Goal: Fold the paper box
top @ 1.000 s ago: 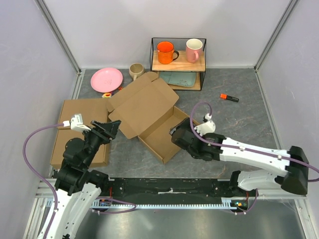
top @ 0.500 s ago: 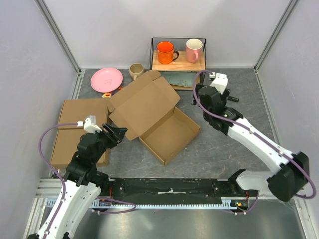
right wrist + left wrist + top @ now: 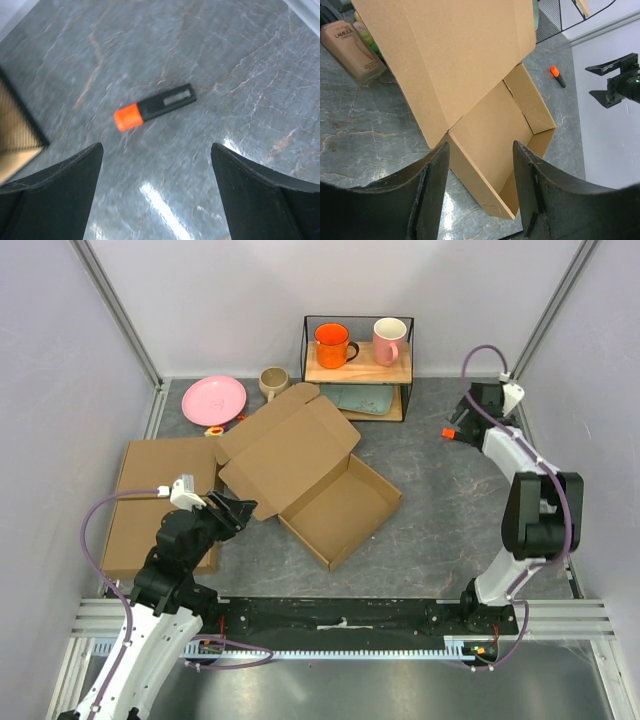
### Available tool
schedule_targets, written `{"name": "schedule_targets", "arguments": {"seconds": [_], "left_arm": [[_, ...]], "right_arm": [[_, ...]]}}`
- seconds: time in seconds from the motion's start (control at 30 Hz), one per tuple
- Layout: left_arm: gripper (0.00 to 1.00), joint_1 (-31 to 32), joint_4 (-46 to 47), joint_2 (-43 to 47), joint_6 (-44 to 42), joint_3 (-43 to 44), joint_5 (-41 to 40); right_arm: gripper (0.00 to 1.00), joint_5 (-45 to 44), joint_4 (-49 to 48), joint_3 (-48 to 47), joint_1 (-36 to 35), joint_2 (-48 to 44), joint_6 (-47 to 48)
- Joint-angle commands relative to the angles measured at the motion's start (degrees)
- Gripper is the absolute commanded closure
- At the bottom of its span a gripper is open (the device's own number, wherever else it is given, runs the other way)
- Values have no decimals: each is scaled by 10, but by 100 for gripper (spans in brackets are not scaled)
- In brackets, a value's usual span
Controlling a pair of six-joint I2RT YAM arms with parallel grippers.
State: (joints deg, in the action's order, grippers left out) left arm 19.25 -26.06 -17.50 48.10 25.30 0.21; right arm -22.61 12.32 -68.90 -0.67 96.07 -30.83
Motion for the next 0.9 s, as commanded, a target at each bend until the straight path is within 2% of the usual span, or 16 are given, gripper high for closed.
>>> {"name": "schedule_targets", "arguments": {"seconds": [0.0, 0.2, 0.4, 0.57, 0.73, 0.87], "left_arm": [[40, -1, 13, -7, 9, -3, 6], [39, -1, 31, -29, 8, 3, -17], [39, -1, 64, -60, 5, 6, -18], [39, 0, 88, -89, 7, 4, -15], [39, 0, 102, -109, 3, 12, -6], [39, 0, 103, -109, 2, 10, -7]], "right_arm": [[3, 67, 43, -89, 31, 82, -128], [2, 73, 101, -134, 44, 146, -282], [2, 77, 129, -187, 46, 188, -346], [4, 12, 166, -202, 37, 192, -404], [14, -27, 241, -279, 28, 232, -421], [14, -73, 312, -364, 16, 275, -402]]}}
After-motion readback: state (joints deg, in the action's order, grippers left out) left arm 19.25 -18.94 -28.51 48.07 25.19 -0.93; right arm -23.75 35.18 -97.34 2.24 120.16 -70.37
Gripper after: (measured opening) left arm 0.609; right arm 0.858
